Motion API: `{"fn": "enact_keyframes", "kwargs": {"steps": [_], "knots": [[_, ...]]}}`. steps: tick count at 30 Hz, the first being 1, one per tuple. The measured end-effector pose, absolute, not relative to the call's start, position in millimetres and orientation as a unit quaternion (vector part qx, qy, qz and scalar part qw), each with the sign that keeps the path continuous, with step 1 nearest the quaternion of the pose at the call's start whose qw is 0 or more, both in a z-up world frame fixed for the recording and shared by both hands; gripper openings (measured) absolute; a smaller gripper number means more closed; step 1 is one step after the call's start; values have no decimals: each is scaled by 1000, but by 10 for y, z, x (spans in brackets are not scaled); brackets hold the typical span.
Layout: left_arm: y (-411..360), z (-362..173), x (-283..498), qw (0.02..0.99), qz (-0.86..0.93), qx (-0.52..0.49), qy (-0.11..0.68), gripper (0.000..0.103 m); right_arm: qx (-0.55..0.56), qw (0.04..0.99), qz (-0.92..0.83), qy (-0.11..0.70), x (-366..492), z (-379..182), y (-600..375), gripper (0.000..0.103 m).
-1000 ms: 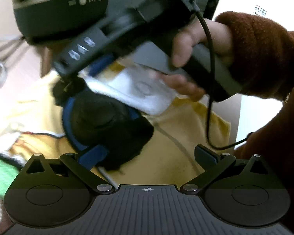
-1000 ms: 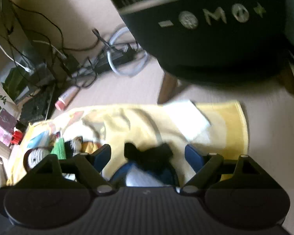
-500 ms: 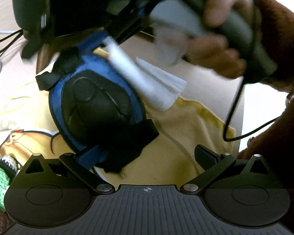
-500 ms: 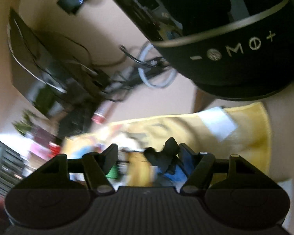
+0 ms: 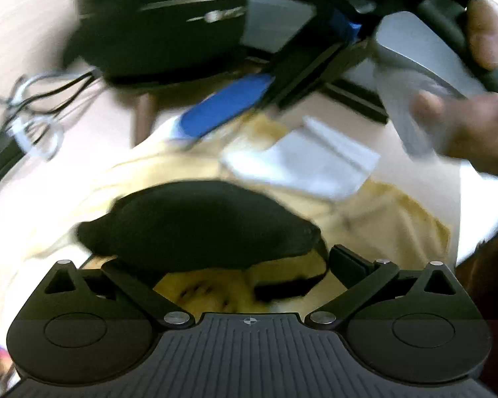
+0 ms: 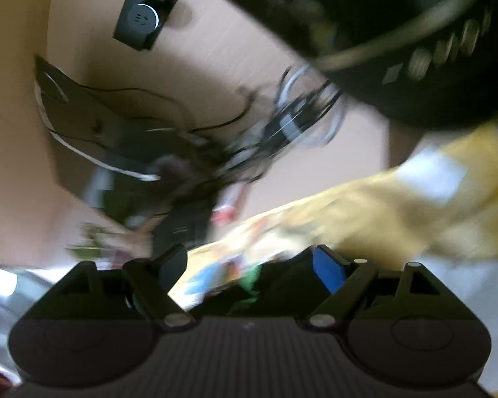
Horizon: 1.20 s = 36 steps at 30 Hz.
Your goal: Clean container
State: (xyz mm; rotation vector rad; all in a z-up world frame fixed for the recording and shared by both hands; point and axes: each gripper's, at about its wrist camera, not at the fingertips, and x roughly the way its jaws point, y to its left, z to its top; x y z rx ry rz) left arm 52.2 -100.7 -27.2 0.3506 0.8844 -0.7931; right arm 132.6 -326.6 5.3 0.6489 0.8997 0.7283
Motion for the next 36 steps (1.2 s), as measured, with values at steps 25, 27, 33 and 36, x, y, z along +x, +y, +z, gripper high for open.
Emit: {"fn": "enact_keyframes", "kwargs": {"steps": [25,27,33,36], "knots": [[-1432,-256,689,802,-376,248,392,103,-55,908,182,374,706,-560,-3394,67],[-1349,-185,554,805,-383,231,391,103,-60,907,183,375,738,-554,-3453,64],[-1204,-166,91,782,-418,212,410,103,-117,915,141,359,935,-541,-3462,57],[-1132,-238,15,780,-408,203,429,103,-99,913,156,363,988,-493,-3444,27]]}}
